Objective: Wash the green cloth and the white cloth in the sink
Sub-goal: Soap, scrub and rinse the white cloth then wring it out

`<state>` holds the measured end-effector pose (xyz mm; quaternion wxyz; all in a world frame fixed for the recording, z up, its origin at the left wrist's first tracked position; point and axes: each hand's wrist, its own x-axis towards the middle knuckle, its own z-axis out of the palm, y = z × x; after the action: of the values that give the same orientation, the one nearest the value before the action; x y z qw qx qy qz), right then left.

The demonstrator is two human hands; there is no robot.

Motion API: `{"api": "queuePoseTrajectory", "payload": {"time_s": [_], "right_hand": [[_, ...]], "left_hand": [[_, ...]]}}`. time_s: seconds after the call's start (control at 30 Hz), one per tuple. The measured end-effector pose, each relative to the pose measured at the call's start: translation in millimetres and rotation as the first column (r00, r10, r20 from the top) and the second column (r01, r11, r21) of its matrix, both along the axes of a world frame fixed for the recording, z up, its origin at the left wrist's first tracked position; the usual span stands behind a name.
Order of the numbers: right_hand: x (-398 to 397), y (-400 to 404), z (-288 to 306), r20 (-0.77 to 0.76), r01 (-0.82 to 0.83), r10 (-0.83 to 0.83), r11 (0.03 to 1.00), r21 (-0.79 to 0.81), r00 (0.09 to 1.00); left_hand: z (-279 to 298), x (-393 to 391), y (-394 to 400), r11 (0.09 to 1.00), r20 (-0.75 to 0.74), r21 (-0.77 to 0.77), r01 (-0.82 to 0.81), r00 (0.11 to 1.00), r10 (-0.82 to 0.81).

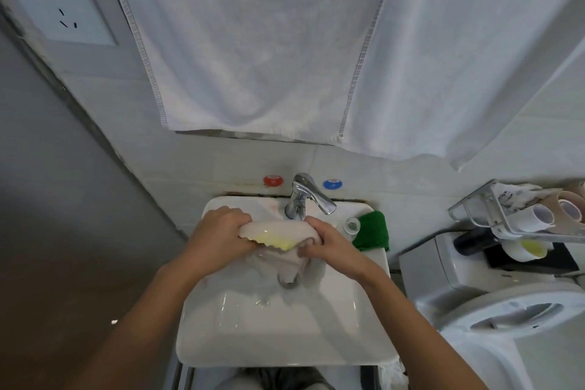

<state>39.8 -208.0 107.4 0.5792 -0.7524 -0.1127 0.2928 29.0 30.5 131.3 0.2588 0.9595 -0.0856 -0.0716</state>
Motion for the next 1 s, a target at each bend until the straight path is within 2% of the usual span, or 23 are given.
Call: {"api": "queuePoseTrajectory", "payload": {"time_s": [0.1,0.2,0.33,0.57,0.7,0.8,0.87,0.93,1.0], "right_hand": [[-1,0,4,-0.126,0.1,-0.084,0.987,0.128,0.989],[-1,4,3,-0.113,0.231,-0.219,0.967,0.109,0.969],[2,5,-4,-0.097,0.36,-0.353,0.93,0.068,0.931],[12,-7,-2,-0.206,0.47,-0.44,0.872,0.132,0.874],[15,-14,-2,-0.133,0.437,-0.427,0.897,0.057,0.894],[14,-9,-6,-0.088,0.396,-0.395,0.918,-0.004,0.915],[13,-3,-8,-0.068,0.392,-0.392,0.92,-0.015,0.918],[13,0,-9,-0.053,0.403,-0.404,0.915,-0.019,0.913],[14,-1,-10,-0.046,0.419,-0.42,0.908,-0.022,0.907]], "left_hand": [[-5,-1,-3,0.972,-0.214,-0.235,-0.028,0.977,-0.024],[-7,-3,-6,0.941,-0.362,-0.339,-0.017,0.925,-0.113],[-11,-3,-15,0.882,-0.395,-0.467,-0.055,0.906,-0.153],[-15,1,-21,0.805,-0.397,-0.592,-0.042,0.884,-0.246],[-21,7,-23,0.774,-0.424,-0.611,-0.164,0.894,-0.145],[-32,16,-22,0.852,-0.432,-0.495,-0.169,0.899,-0.073],[-39,21,-21,0.917,-0.49,-0.381,-0.119,0.867,-0.091],[-42,24,-22,0.947,-0.551,-0.314,-0.074,0.826,-0.118],[-41,25,-23,0.947,-0.582,-0.316,-0.053,0.799,-0.15]]}}
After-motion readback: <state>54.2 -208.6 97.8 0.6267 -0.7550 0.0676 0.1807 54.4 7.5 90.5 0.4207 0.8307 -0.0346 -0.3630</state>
